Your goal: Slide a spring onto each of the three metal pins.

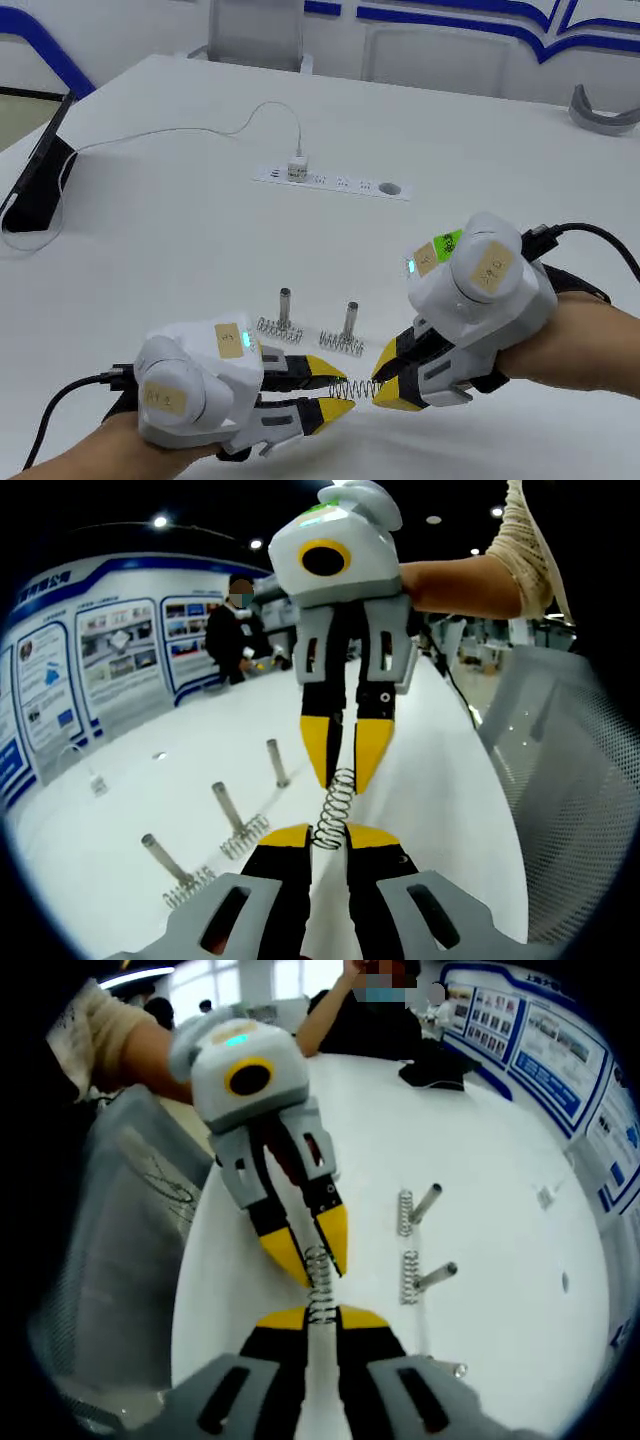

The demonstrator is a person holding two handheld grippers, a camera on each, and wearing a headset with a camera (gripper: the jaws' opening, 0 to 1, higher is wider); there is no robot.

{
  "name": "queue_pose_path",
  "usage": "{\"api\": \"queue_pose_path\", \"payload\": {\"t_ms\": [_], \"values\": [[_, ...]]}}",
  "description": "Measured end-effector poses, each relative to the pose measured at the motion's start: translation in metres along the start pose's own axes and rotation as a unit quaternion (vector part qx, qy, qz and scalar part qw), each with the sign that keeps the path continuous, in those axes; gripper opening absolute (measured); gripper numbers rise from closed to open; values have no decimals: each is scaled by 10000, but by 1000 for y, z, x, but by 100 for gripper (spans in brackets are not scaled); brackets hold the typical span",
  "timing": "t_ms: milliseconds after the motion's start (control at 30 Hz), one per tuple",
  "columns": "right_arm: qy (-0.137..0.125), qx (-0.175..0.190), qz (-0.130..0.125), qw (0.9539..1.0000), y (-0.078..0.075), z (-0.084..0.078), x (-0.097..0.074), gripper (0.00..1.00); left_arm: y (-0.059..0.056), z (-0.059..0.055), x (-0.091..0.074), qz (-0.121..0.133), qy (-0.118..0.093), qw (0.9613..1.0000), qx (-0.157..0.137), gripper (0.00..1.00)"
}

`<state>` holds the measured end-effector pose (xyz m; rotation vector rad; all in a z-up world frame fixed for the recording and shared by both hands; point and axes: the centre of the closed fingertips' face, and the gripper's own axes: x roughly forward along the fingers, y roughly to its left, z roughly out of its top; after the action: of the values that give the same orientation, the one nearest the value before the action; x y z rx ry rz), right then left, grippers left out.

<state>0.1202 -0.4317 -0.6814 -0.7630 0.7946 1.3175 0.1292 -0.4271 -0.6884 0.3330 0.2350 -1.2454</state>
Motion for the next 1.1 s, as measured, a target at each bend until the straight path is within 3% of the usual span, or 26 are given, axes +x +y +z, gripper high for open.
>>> {"api": "queue_pose_path", "payload": {"t_ms": [567, 1100], "values": [[-436, -24, -21, 9990, 2, 27, -10, 11, -1, -2, -2, 50, 47, 10000, -23, 12], [-749, -103, -87, 9971, 4, 52, -11, 12, -2, 3, 1, 37, -37, 10000, -32, 11]]}}
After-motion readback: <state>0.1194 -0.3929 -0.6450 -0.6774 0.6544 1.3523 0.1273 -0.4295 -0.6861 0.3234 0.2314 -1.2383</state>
